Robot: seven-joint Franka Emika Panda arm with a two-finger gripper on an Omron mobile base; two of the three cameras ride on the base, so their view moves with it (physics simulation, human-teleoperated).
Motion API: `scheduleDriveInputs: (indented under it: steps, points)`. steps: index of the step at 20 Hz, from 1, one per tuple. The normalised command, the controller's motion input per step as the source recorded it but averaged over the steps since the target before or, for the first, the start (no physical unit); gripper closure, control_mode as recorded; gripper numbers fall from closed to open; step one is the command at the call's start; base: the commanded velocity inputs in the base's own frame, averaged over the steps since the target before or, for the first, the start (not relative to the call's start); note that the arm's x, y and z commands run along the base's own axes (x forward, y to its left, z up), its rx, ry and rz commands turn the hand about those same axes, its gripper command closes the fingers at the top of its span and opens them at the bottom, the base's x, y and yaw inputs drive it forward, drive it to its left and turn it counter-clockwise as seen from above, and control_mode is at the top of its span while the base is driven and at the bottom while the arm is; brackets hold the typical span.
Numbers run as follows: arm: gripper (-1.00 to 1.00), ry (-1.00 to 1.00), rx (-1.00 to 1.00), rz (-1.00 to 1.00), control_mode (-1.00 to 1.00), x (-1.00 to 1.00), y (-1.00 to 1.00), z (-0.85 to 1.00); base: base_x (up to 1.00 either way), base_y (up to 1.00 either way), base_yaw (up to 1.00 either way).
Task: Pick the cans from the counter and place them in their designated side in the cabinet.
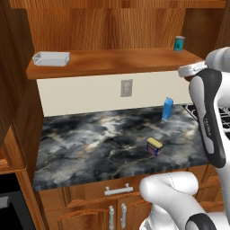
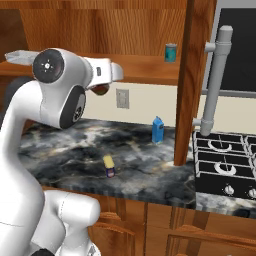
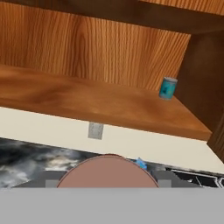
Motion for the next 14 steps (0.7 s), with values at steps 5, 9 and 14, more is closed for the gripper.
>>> scheduleDriveInputs:
  steps: [5,9,14]
  points:
    - [1.00,-0.05,0.00,0.00,-1.00,0.27,-0.06,0.00,0.00,0.00,0.00]
    - [1.00,-0.03,0.00,0.00,-1.00,0.27,-0.08,0.00,0.00,0.00,0.00]
    - [1.00,0.00,0.00,0.00,-1.00,0.32,-0.09,0.00,0.00,0.00,0.00]
